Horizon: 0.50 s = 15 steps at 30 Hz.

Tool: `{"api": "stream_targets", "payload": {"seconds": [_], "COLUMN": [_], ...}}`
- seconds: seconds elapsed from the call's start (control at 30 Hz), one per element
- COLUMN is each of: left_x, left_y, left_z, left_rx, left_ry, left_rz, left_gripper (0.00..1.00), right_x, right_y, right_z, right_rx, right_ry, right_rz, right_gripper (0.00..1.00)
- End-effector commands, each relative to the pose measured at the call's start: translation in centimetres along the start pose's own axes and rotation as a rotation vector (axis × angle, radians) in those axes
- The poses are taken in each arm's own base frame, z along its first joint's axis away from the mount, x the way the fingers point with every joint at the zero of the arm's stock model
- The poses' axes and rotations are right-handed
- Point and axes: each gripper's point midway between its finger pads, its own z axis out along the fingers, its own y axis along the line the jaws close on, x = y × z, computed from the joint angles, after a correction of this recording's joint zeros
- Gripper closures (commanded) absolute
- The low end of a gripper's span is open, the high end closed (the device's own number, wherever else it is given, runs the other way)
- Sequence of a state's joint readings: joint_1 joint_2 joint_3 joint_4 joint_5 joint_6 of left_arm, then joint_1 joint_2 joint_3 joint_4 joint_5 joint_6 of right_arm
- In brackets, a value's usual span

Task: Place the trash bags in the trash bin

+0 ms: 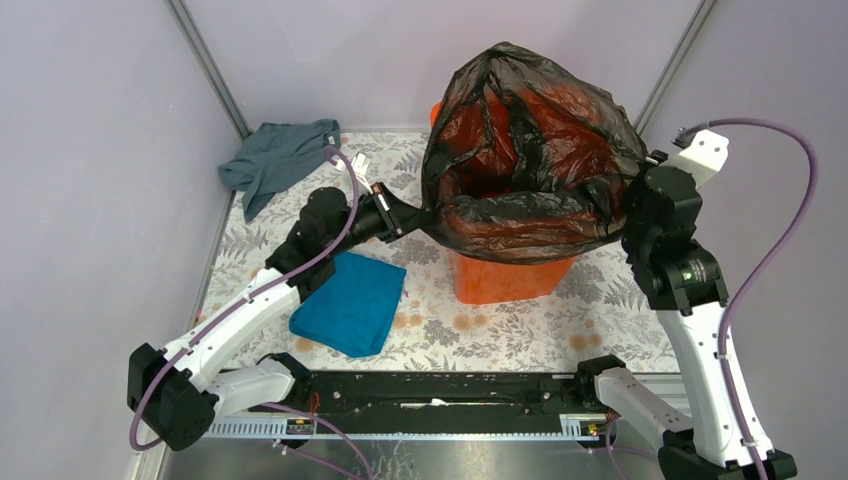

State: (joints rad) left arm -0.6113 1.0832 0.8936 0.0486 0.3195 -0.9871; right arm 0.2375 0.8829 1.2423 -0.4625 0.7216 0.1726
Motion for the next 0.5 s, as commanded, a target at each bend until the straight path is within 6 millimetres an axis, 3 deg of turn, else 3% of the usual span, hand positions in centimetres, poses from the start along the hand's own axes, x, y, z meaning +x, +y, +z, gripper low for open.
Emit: {"api": "stream_targets", "payload": {"seconds": [0.0, 0.1, 0.23, 0.33, 0.47], "left_x": [-0.9, -1.0, -0.7, -0.8, -1.5], "left_y": [-2.8, -3.4, -4.7, -4.7, -5.7], "left_z": [-0.3, -0.8, -1.3, -1.9, -3.7], "left_rx": [0.102, 0.107, 0.153, 0.126, 0.123], "left_ry": [-0.022, -0.015, 0.009, 0.024, 0.011], "left_rz": [0.023, 0.039, 0.051, 0.076, 0.17], "left_gripper": [1.0, 1.0, 0.99, 0.82, 0.43], "right_x": [-1.9, -2.3, -0.8, -0.1, -0.1], "right_y": [1.4, 0.8, -1.0, -2.1, -1.5], "right_z": [-1.9, -5.2, -8.6, -9.8, -11.1], "right_rx": [-0.094, -0.168, -0.221, -0.227, -0.285], "right_ry": [0.086, 0.185, 0.247, 0.235, 0.216], "right_rz": [0.053, 0.037, 0.036, 0.061, 0.192], "right_gripper": [0.58, 0.41, 0.17, 0.1, 0.23]}}
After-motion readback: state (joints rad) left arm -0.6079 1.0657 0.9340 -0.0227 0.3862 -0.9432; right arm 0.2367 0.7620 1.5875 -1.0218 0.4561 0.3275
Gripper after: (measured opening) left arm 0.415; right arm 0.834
